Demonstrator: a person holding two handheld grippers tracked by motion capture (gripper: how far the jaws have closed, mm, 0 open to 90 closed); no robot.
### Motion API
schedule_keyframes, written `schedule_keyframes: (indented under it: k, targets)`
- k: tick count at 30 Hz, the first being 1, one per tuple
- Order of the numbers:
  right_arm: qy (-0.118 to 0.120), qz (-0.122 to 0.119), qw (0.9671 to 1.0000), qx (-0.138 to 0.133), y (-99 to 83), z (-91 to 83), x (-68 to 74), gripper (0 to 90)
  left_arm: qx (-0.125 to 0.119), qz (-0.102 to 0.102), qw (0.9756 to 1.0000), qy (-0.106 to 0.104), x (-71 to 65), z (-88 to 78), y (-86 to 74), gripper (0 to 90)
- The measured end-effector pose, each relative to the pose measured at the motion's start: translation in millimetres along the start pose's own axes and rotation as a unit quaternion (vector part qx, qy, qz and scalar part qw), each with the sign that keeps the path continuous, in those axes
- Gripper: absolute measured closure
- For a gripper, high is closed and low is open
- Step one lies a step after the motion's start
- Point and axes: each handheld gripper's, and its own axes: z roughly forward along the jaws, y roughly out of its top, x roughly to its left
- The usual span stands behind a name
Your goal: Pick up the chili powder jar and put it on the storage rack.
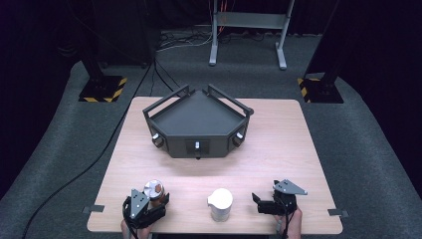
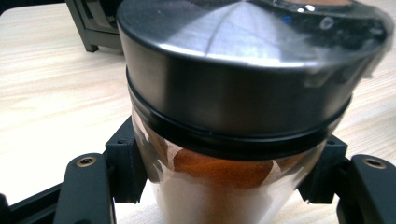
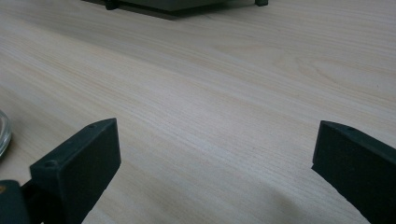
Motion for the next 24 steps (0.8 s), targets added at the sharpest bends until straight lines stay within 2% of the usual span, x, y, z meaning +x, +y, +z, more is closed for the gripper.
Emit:
schedule_keyframes:
  k: [11, 24]
  targets:
    - [-0.001, 0.000, 1.0000, -0.002, -0.7, -0.4, 0.2, 0.0, -0.004, 0.008, 1.0000, 0.000, 1.5, -1.1, 10.3, 31.8]
    - [-0.001, 0.003, 1.0000, -0.006, -2.2, -1.1, -0.2, 0.0, -0.003, 0.016, 0.9998, -0.015, 2.4, 5.7, 20.7, 31.8]
